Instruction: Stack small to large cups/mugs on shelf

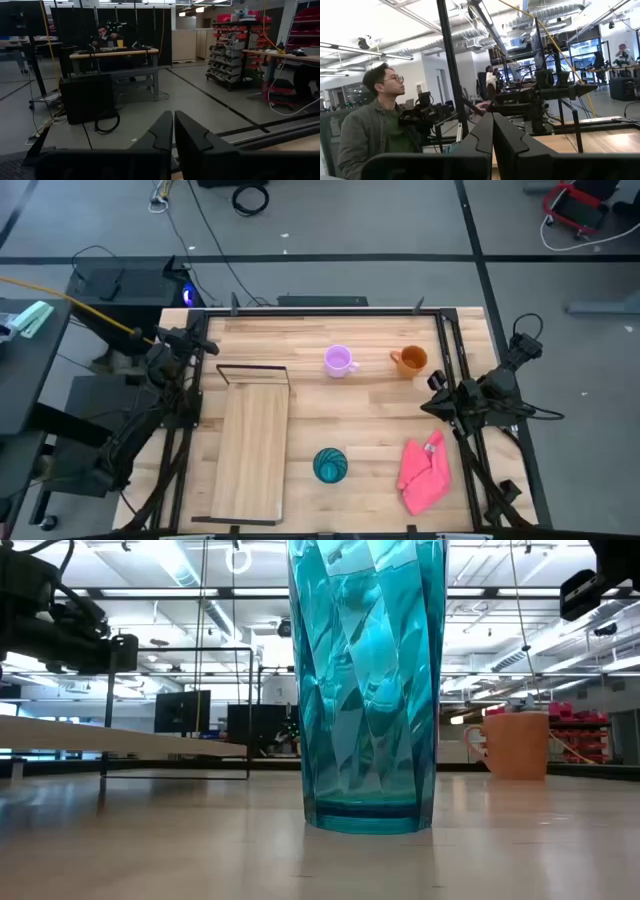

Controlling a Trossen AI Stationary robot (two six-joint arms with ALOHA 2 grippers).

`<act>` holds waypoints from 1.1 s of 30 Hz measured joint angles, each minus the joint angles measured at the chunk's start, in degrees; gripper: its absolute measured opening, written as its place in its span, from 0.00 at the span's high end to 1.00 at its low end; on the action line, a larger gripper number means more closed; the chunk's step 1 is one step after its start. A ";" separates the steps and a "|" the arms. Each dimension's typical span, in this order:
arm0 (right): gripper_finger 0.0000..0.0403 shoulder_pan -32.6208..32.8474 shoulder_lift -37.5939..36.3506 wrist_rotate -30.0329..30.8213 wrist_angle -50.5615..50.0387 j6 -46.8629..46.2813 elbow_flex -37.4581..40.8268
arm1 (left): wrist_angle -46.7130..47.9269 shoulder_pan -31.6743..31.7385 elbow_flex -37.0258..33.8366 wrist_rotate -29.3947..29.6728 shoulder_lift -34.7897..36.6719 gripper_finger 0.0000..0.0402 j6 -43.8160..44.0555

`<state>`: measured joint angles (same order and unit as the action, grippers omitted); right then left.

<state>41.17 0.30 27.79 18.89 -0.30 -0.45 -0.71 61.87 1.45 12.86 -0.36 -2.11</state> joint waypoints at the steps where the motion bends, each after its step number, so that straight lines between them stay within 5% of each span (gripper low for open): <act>1: 0.97 -0.01 -0.01 0.00 -0.02 0.00 0.00 | 0.00 -0.01 0.00 0.00 0.01 0.93 0.00; 33: 0.97 -0.02 -0.02 0.00 -0.02 0.00 0.00 | 0.01 -0.01 0.00 0.00 0.01 0.91 0.02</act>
<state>41.15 0.28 27.79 18.88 -0.30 -0.45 -0.70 61.85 1.45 12.86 -0.35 -2.09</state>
